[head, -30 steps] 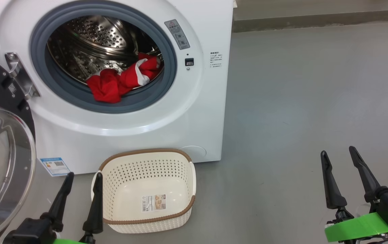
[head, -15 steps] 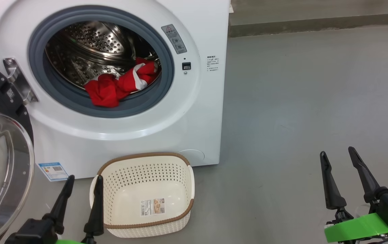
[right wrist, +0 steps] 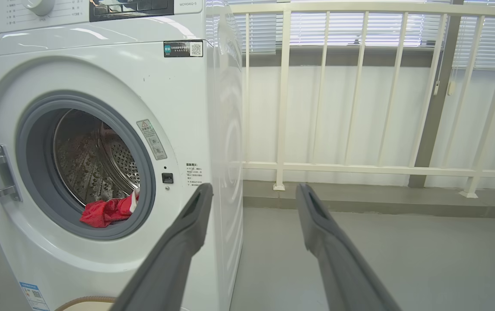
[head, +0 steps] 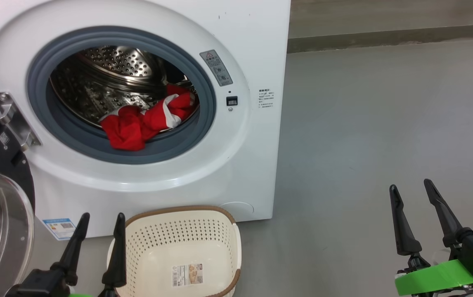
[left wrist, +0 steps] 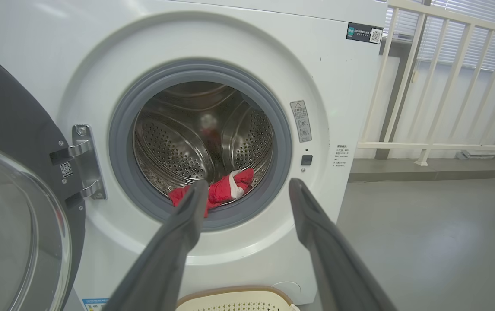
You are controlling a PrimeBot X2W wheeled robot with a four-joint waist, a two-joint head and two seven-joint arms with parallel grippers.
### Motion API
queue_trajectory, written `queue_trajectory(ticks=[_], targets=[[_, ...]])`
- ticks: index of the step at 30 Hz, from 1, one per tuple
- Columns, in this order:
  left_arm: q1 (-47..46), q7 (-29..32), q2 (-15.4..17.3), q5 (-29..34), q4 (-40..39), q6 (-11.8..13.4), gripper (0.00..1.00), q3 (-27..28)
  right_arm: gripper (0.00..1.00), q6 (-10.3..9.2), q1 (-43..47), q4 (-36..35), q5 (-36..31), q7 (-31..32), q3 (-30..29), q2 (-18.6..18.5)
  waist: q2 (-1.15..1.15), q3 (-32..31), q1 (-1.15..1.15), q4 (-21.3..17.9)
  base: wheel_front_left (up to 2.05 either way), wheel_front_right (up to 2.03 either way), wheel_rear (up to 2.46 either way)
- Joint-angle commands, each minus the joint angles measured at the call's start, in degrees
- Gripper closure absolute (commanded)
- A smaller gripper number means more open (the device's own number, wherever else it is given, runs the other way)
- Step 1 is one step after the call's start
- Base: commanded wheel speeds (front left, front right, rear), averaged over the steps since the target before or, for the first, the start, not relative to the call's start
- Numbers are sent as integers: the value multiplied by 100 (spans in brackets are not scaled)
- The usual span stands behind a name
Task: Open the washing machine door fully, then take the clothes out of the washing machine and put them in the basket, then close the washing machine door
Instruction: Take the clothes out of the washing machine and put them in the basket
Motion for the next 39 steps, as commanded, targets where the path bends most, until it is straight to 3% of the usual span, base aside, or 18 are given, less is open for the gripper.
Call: queue_trajectory(ticks=[1,7,39], targets=[[-182,-37,61,1,-175,28,0,189,0,35,-63,-125,18,-37,131,-66,0,0,0,5,83,-83,0],[-185,28,7,43,-205,226,0,187,0,35,-82,-138,16,-37,141,-66,0,27,0,36,33,-33,0],[-275,139,119,1,-46,264,0,-47,0,35,-104,-148,16,-37,258,-66,0,349,0,249,0,0,0]])
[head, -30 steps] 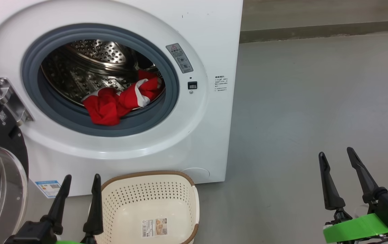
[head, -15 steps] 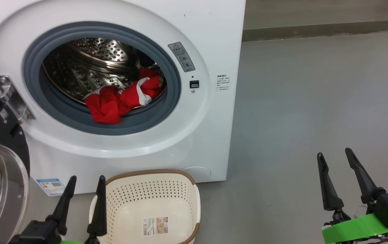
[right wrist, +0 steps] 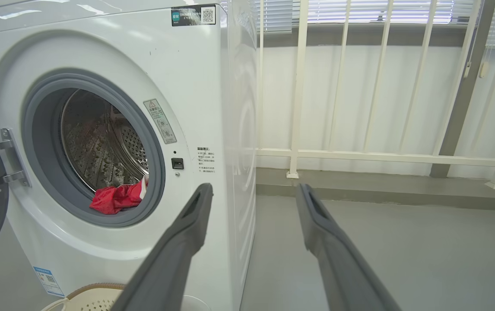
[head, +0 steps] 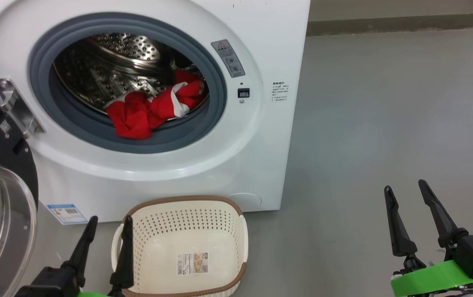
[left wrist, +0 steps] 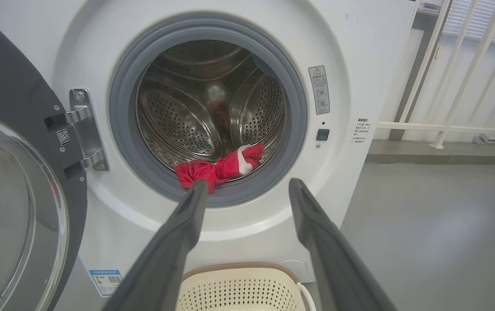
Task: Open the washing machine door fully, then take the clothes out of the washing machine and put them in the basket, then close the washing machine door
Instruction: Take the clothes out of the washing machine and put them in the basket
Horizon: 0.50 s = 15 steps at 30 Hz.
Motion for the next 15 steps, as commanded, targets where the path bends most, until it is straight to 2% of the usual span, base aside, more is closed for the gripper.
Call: queue_trajectory(ticks=[1,15], targets=[[-278,-13,107,6,-114,63,0,174,0,35,-115,-176,9,-37,166,-67,0,115,0,57,0,0,0],[-857,-140,51,-231,81,75,0,234,0,35,-359,-284,-30,-37,183,-67,0,871,0,175,0,0,0]])
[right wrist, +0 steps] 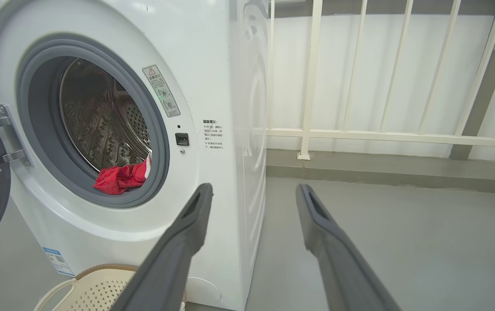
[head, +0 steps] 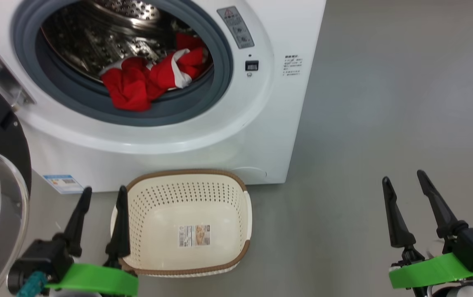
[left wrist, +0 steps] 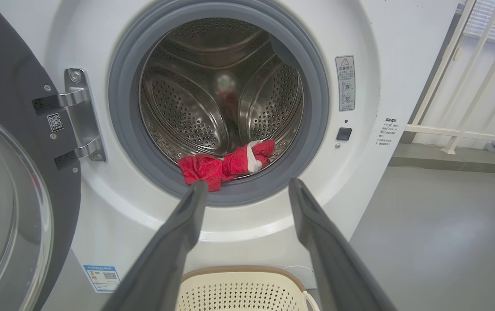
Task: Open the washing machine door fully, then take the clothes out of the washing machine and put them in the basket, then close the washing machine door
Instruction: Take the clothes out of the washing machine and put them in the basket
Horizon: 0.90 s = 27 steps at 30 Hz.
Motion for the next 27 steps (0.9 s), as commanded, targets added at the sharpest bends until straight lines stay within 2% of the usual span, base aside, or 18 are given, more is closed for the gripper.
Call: queue_trajectory(ticks=[1,10,27], targets=[[-301,-61,94,-10,-100,25,0,209,0,35,-252,-179,-23,-37,113,-67,0,232,0,39,0,0,0],[-1365,-227,145,-110,413,-135,0,195,0,35,-533,-228,-46,-37,140,-67,0,846,0,-13,0,0,0],[-3379,-424,455,-96,2038,-274,0,264,0,35,-958,-205,15,-37,157,-67,0,1586,0,-265,0,0,0]])
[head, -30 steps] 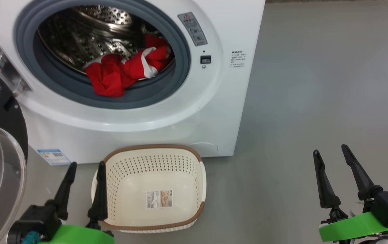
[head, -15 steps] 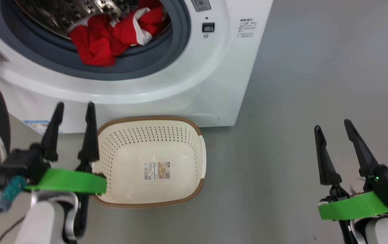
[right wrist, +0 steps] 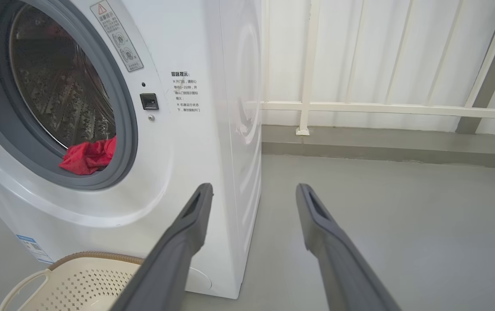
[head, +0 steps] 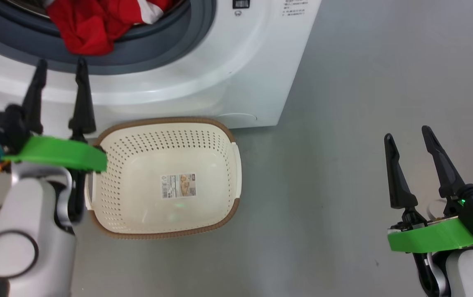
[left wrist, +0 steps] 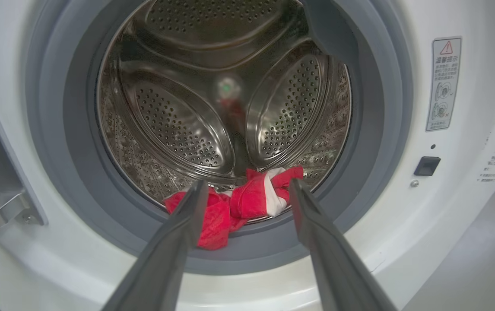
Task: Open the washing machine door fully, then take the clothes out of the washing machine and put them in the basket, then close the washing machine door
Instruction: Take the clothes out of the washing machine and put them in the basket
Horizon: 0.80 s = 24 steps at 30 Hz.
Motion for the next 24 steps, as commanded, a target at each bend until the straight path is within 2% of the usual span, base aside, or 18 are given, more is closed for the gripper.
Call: queue_trajectory(ticks=[1,14,24], targets=[[-277,-49,256,35,-22,-13,0,194,0,35,-124,-146,14,-37,128,-53,0,188,0,-78,0,0,0],[-1761,-130,423,132,1024,-184,0,68,0,35,-390,-208,-53,-37,157,-53,0,863,0,-244,0,0,0],[-2836,-168,690,555,2200,-71,0,-159,0,35,-554,-246,-49,-37,241,-53,0,1254,0,-390,0,0,0]])
